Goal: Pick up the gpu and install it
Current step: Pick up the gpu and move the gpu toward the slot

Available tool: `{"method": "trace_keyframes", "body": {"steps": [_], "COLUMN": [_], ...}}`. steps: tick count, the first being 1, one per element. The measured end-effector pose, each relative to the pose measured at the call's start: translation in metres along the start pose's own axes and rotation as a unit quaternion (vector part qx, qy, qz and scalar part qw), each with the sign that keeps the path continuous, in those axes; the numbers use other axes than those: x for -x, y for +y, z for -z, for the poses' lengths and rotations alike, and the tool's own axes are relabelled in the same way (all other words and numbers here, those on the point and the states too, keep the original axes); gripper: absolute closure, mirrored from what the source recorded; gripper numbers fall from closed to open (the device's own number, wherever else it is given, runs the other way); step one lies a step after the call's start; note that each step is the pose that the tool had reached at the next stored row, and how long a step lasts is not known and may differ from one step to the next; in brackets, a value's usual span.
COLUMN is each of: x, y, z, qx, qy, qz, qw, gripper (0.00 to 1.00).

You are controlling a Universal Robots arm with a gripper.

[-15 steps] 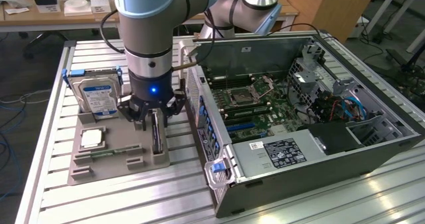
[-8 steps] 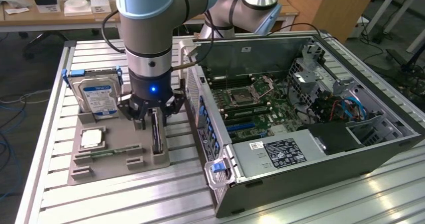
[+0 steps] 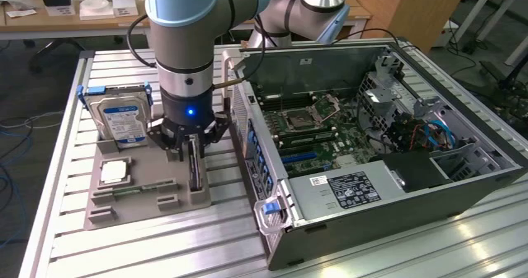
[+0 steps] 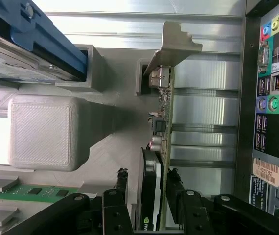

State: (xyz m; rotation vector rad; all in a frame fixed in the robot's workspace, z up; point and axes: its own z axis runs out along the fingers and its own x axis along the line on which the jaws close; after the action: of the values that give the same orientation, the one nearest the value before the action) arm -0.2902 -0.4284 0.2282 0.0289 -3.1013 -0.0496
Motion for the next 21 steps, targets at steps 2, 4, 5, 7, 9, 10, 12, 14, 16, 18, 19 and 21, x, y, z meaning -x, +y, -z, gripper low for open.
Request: {"method": "trace_keyframes", "body": {"steps": [2, 4, 5, 7, 9, 10, 12, 14, 16, 18, 19, 21], "x": [0.0, 0.0001, 0.0001, 0.0001, 0.0001, 0.0001, 0.0002, 0.0003, 0.0005, 0.0005, 0.0006, 0.0006], "y": [0.0, 0.0, 0.0, -0.0001, -0.0001, -0.0001, 0.0, 0.0, -0.0001, -0.0001, -0.0001, -0.0001], "z": [-0.0001, -0.0011, -0.0018, -0.0022, -0.0022, -0.0023, -0.0024, -0.0024, -0.0023, -0.0023, -0.0023, -0.0023], "qx": [0.0, 0.0002, 0.0002, 0.0, -0.0001, 0.0, 0.0002, 0.0004, 0.0003, 0.0003, 0.0004, 0.0003], "qy": [-0.0001, -0.0003, -0.0002, 0.0, 0.0, 0.0, 0.0, 0.0, 0.0, 0.0, 0.0, 0.0], "qz": [0.0, 0.0, 0.0, 0.0, 0.0, 0.0, 0.0, 0.0, 0.0, 0.0, 0.0, 0.0], "qw": [1.0, 1.0, 1.0, 1.0, 1.0, 1.0, 1.0, 1.0, 1.0, 1.0, 1.0, 1.0], "gripper": [0.55, 0.55, 0.55, 0.55, 0.55, 0.57, 0.64, 0.64, 0.64, 0.64, 0.64, 0.65]}}
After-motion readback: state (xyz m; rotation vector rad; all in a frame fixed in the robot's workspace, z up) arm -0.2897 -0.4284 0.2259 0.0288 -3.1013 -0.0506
